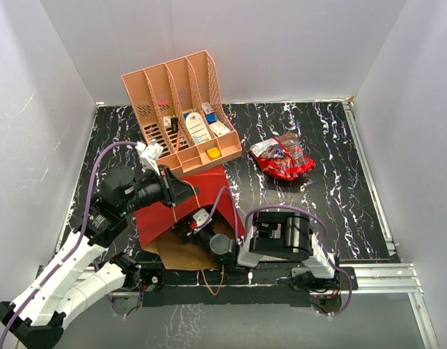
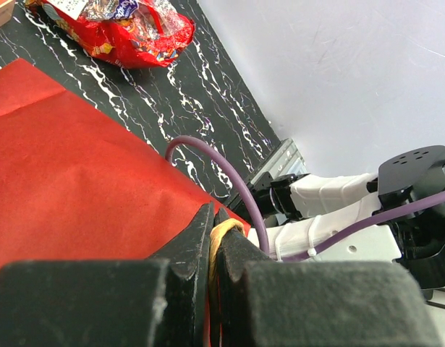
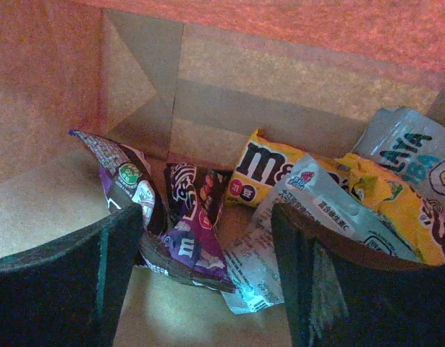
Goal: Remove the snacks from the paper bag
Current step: Take out the snack from the paper bag.
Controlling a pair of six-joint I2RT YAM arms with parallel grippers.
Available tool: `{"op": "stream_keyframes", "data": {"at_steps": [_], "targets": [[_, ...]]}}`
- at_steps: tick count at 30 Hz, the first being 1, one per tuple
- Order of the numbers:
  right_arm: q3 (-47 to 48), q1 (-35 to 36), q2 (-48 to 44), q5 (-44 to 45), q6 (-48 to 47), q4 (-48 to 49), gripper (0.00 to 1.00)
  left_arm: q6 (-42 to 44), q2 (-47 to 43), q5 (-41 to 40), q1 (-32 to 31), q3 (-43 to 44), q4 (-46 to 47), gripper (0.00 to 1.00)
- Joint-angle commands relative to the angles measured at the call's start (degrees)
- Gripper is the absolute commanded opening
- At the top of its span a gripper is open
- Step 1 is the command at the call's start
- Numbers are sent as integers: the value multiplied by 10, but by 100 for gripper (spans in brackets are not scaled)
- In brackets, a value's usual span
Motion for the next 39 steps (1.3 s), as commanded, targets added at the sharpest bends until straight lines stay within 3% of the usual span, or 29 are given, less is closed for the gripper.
{"op": "stream_keyframes", "data": {"at_steps": [1,7,13,22,27,30,39], "targets": [[10,-5,5,-6,40,-20,69,-2,-12,6,2,-6,16,0],[-16,-5,-13,-68,75,-58,54,1,-17,-3,2,-4,1,0],[-36,-5,-26,-55,81,-86,39,1,-14,-8,2,-1,-6,0],[-81,-5,-139,-81,92,-135,13,7,-14,-20,2,2,-31,0],[-108,-5,-249,-126,127,-206,8,8,-11,-27,2,2,-38,0],[-125,-4,-325,-179,159,-291,7,9,-9,-32,2,2,-42,0],[-87,-5,-600,-413,245,-809,7,9,-3,-92,2,6,-73,0]]}}
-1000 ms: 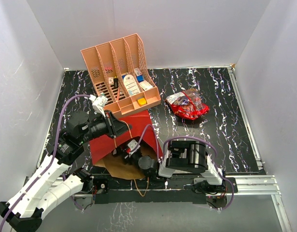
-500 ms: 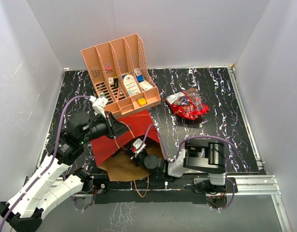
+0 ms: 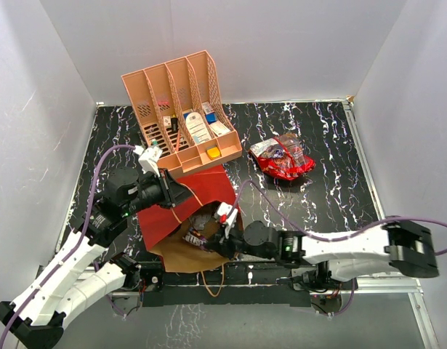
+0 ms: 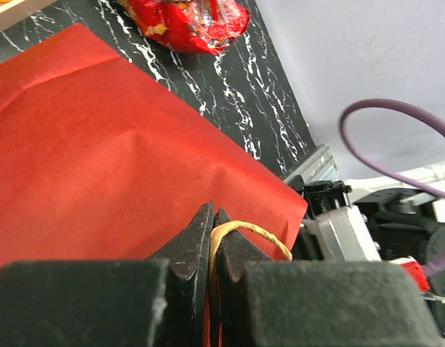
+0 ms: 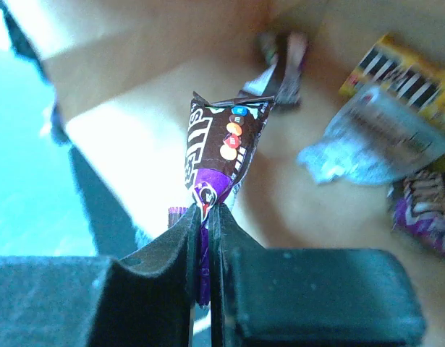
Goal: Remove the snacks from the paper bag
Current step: Take out the snack from the paper bag, then place the snack at the center of the board.
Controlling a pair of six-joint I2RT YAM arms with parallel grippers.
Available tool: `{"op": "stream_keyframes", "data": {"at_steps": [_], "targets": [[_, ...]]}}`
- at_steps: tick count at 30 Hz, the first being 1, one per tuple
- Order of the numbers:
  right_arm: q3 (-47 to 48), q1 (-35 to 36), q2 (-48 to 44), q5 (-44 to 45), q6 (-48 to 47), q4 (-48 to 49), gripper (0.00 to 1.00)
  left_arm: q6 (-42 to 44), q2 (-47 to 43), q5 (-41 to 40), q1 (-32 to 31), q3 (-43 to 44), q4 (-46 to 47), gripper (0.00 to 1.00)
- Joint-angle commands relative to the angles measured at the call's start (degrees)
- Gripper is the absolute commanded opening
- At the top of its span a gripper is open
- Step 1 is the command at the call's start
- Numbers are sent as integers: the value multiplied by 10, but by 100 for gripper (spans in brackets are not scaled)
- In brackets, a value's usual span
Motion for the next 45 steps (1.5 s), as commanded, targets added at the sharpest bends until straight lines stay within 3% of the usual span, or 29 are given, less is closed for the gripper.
{"op": "stream_keyframes", "data": {"at_steps": [1,6,10,14,17,24,26,28,30,33,36,41,45], "targets": [[39,-1,-123,-163,56,-286,7,6,-1,-45,2,7,-13,0],[80,-1,-271,-250,134,-416,7,8,2,-59,2,8,-14,0],[155,-1,-354,-233,174,-494,7,10,5,-70,2,10,-29,0],[260,-1,-374,-164,157,-545,7,9,4,-73,2,13,-37,0],[315,-1,-361,-20,119,-574,7,8,5,-76,2,21,-43,0],[258,-1,-345,535,130,-555,7,-1,-5,-80,2,24,-47,0],[229,-1,-336,637,147,-548,7,-2,-6,-79,2,26,-49,0],[203,-1,-322,680,163,-542,7,-1,-7,-83,2,29,-54,0],[186,-3,-307,672,178,-555,7,0,-8,-86,2,30,-58,0],[165,-25,-286,639,314,-638,7,0,-8,-84,2,29,-58,0],[124,-90,-280,545,372,-646,7,-2,-6,-81,2,25,-54,0],[17,-174,-279,375,319,-512,7,-4,-5,-78,2,24,-51,0],[-15,-227,-250,323,288,-424,7,-6,-4,-76,2,24,-54,0]]}}
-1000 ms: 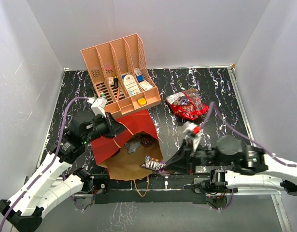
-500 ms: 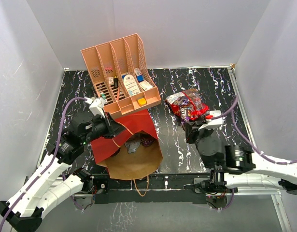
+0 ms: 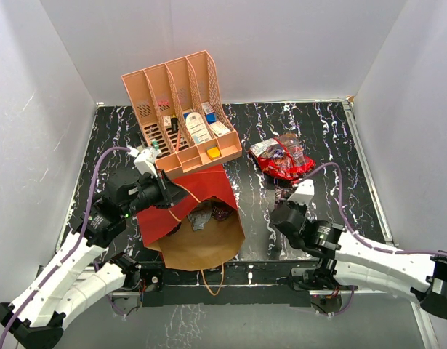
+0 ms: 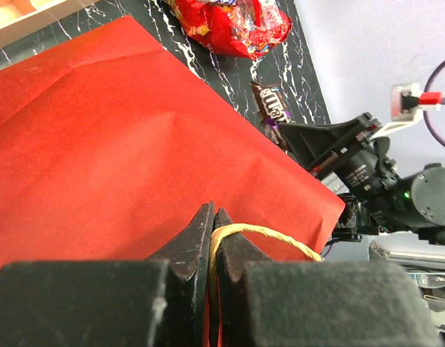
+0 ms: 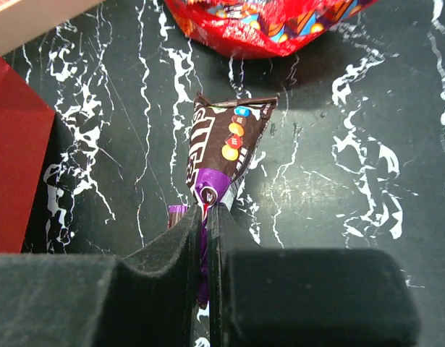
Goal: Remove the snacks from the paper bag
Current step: Place the snack at the center of the board, then adjust the paper bag at the center of the board.
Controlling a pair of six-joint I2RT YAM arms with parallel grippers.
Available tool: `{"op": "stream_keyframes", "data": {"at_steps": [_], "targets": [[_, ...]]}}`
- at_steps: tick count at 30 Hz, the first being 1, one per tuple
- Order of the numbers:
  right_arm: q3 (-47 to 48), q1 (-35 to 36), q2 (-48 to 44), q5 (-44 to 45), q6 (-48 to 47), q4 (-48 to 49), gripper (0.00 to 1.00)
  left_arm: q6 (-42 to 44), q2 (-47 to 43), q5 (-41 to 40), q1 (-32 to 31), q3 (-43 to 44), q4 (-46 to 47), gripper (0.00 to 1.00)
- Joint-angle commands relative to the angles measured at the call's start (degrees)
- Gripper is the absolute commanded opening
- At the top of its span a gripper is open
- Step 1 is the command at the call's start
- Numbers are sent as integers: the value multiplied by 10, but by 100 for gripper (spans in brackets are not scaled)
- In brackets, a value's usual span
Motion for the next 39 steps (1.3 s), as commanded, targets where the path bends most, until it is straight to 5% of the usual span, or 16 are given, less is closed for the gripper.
{"op": "stream_keyframes", "data": {"at_steps": [1,12,23,28,34,39], "targets": [[-16,-63,29,-98,-29,150,7,-4,-3,-1,2,16,0,0],[-129,-256,119,-298,-58,350,8,-12,-5,7,2,14,2,0],[-40,-257,-74,-290,-65,136,69,5,0,4,2,17,-6,0],[-3,-257,-170,-321,-114,136,80,4,-3,6,2,15,-6,0],[9,-258,-227,-619,-255,319,82,4,-5,3,2,18,-10,0],[13,-257,-163,-946,-284,434,85,2,-6,2,2,14,-8,0]]}}
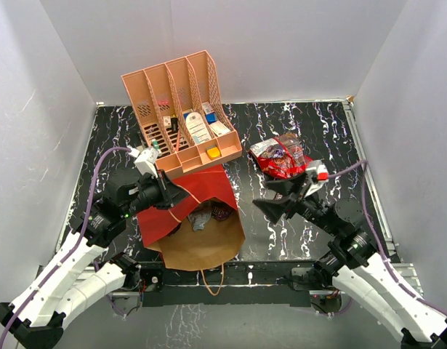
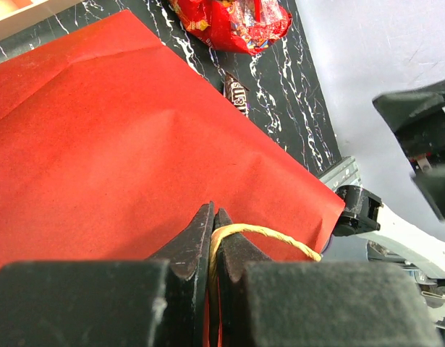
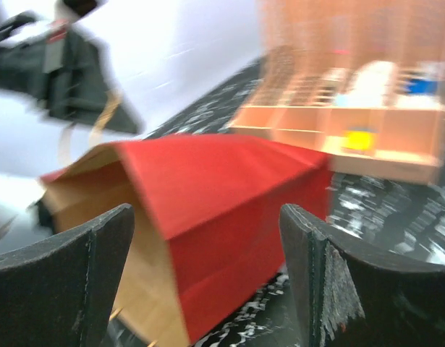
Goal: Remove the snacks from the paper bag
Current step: Adjust the paper bag at the center of the board.
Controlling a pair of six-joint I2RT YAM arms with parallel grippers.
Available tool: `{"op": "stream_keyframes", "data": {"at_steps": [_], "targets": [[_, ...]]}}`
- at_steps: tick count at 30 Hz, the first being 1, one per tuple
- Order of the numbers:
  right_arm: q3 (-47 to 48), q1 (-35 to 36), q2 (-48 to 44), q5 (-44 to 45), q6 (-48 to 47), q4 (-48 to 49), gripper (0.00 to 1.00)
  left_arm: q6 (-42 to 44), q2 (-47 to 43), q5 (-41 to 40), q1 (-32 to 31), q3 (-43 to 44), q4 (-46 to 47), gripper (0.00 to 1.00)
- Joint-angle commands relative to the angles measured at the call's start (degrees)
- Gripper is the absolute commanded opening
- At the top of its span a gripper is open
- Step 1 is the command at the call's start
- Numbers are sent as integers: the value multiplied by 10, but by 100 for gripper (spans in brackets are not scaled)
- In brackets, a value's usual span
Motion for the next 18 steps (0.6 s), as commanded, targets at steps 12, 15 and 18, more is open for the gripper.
{"op": "stream_keyframes", "data": {"at_steps": [12,15,18], "targets": [[26,331,219,-193,-194,193,90,4,1,-4,2,17,-4,0],[15,411,269,-11,-228,234,84,7,3,-5,2,20,-7,0],[4,451,332,118,-268,301,76,8,4,-7,3,22,-12,0]]}}
